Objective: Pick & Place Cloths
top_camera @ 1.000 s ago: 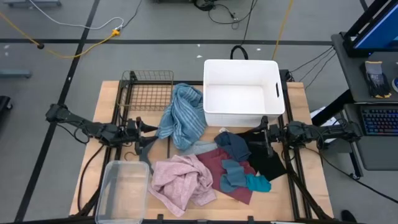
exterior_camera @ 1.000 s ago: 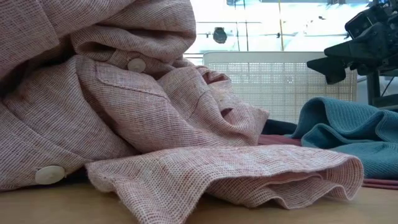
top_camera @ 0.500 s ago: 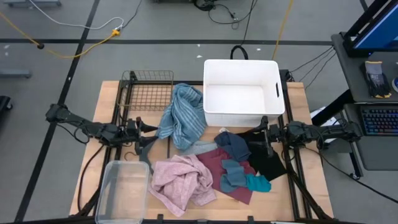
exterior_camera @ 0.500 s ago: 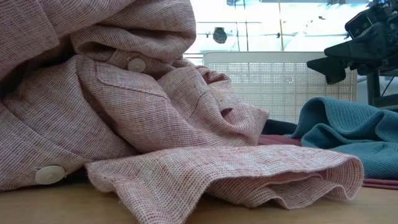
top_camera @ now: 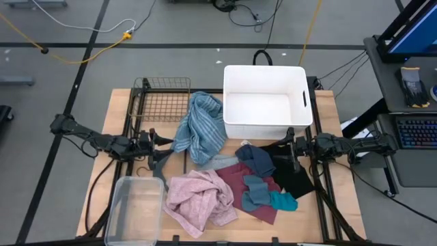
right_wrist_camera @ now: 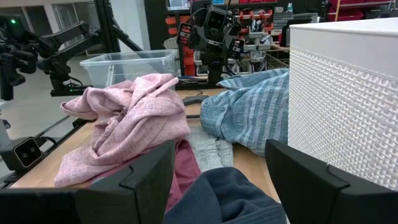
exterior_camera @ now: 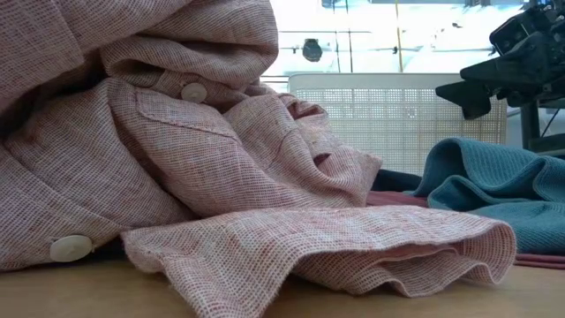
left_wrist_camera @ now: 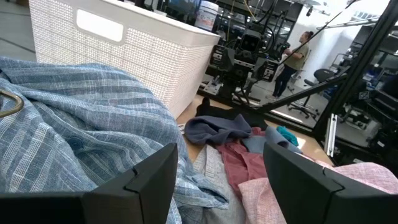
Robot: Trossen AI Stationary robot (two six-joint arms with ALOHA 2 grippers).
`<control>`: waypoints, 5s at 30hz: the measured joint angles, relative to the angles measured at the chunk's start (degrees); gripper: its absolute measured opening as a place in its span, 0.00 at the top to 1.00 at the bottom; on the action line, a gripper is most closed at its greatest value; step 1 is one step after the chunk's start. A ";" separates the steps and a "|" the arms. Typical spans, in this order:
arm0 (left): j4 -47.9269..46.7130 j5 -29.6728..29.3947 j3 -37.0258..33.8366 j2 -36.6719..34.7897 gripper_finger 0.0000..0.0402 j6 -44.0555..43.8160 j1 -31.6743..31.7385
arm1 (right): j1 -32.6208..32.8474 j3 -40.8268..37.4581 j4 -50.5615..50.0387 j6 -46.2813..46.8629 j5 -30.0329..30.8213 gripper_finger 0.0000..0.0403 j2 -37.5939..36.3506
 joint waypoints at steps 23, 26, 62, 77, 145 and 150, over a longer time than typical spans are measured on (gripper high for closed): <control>0.00 0.00 0.01 0.01 0.39 0.00 -0.02 | 0.00 -0.02 0.26 0.00 0.00 0.39 0.00; 0.00 0.00 0.00 0.01 0.39 0.00 0.00 | 0.00 -0.01 0.31 2.18 -0.02 0.40 -0.01; -0.03 -1.62 0.01 -0.01 0.39 15.23 -0.01 | 0.02 0.00 10.27 27.48 0.04 0.40 -0.02; 0.00 -2.12 0.00 -0.01 0.39 14.93 0.00 | 0.04 -0.02 10.69 28.58 -0.04 0.40 -0.02; 0.06 -2.10 0.00 -0.01 0.39 14.78 0.00 | 14.80 39.78 -11.34 10.27 9.27 0.40 51.18; 0.04 -2.12 0.00 -0.01 0.39 14.78 0.00 | 15.24 39.80 -17.69 10.46 9.19 0.40 53.35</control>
